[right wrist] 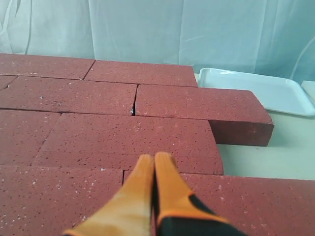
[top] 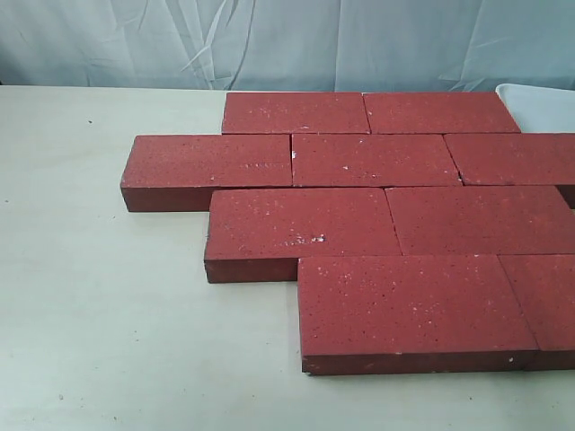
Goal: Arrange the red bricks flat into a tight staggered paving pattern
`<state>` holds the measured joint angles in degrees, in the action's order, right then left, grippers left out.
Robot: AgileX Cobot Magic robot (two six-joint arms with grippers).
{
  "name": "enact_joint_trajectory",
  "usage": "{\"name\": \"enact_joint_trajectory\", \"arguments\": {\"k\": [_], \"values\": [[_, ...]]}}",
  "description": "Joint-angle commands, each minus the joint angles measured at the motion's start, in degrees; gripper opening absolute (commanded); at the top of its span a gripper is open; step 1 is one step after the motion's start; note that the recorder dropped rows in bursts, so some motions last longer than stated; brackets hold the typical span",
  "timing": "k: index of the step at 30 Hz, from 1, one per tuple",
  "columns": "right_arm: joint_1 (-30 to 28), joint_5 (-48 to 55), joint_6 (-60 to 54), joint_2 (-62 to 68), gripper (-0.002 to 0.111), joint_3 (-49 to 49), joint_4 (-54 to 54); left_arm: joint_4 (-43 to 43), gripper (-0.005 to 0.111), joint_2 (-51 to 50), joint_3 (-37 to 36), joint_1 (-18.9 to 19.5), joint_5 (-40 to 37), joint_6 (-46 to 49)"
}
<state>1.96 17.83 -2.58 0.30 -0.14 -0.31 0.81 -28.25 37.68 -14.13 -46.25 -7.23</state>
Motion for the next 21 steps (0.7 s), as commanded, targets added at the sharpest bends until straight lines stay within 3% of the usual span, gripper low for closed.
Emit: {"name": "enact_joint_trajectory", "arguments": {"k": [1,15,21], "values": [[-0.2,-0.5,-0.1,-0.3,-0.001,0.1,-0.5,0.3,0.000,0.5,-0.2,-0.3,0.0,-0.1],[-0.2,-0.5,-0.1,-0.3,-0.001,0.1,-0.5,0.2,0.000,1.6,-0.2,-0.3,0.0,0.0],[-0.2,-0.5,-0.1,-0.3,-0.001,0.1,-0.5,6.1,0.000,4.8,-0.2,-0.3,0.0,1.8]]}}
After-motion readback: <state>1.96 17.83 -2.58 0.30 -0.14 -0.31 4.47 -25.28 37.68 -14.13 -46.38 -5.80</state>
